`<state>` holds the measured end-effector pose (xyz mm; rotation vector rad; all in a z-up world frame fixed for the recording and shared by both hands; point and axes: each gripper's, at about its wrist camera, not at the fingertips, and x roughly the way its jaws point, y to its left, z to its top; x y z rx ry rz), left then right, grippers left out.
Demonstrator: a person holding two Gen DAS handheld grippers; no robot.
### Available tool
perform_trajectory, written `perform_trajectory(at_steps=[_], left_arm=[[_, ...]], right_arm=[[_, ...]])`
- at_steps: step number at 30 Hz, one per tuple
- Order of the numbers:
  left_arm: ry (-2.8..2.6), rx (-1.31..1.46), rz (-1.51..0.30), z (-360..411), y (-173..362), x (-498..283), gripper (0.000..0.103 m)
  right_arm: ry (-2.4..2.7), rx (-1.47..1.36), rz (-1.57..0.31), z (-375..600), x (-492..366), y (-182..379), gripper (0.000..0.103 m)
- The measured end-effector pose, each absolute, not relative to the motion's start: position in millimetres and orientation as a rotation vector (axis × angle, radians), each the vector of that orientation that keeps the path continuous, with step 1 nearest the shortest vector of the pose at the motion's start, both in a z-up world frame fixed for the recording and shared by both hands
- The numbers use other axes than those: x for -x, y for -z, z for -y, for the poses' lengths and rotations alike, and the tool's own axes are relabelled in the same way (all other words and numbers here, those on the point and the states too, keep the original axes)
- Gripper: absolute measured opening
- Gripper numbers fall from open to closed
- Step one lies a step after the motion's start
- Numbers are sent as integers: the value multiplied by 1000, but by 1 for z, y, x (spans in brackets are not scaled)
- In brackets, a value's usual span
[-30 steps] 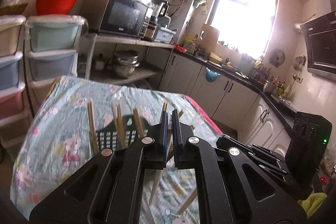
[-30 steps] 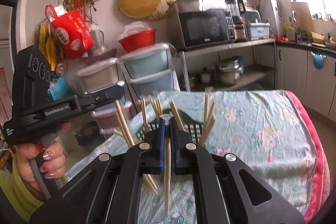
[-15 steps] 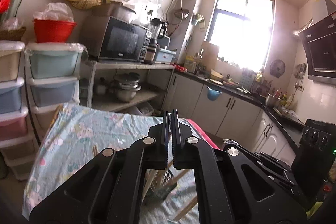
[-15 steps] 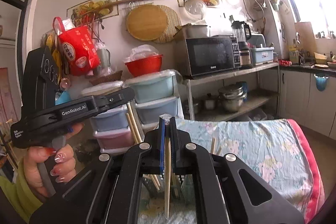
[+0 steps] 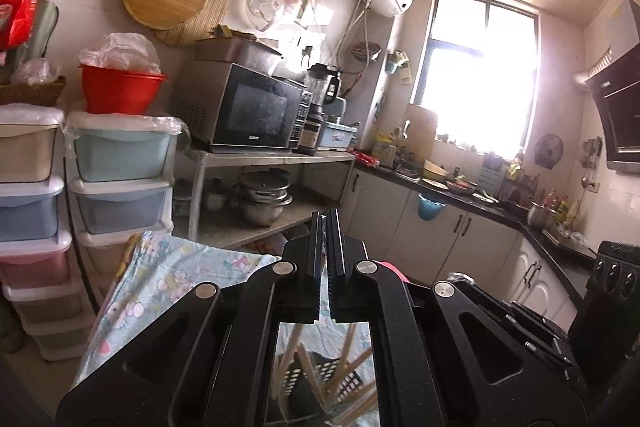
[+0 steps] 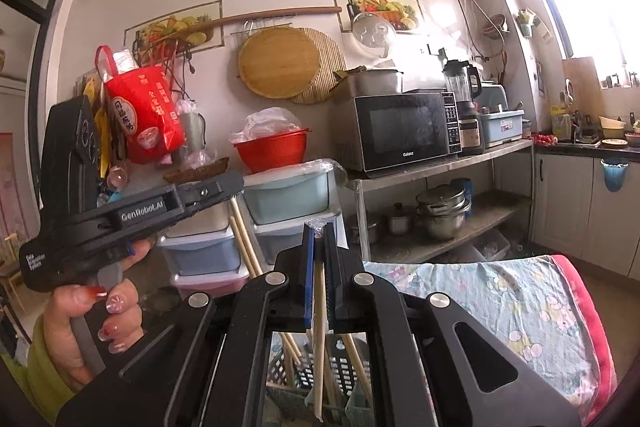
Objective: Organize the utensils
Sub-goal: 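Lift the left gripper's chopstick over the caddy while the right gripper carries its own, then lower the left gripper's chopstick into the caddy and open while the right gripper releases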
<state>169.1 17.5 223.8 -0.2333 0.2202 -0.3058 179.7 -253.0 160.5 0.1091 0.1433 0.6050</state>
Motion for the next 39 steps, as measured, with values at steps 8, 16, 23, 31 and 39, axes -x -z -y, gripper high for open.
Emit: perform_trajectory(at_steps=[8,16,23,31,39], left_arm=[[265,235,-253,-23,-201,-188,1],[250,237,-310,-23,-174,-202,1],[238,233,-363,-23,-150,-208,1],[229,233,-404,-24,-131,-210,1],[225,242,-431,-26,-122,-205,3]], right_arm=[[-576,-111,-146,243,-203,-153,5],[-560,-120,-148,238,-221,-134,5],[-544,-116,-153,234,-230,-117,5],[-522,-121,-202,236,-237,-98,6],[-510,-138,-241,245,-233,-89,26]])
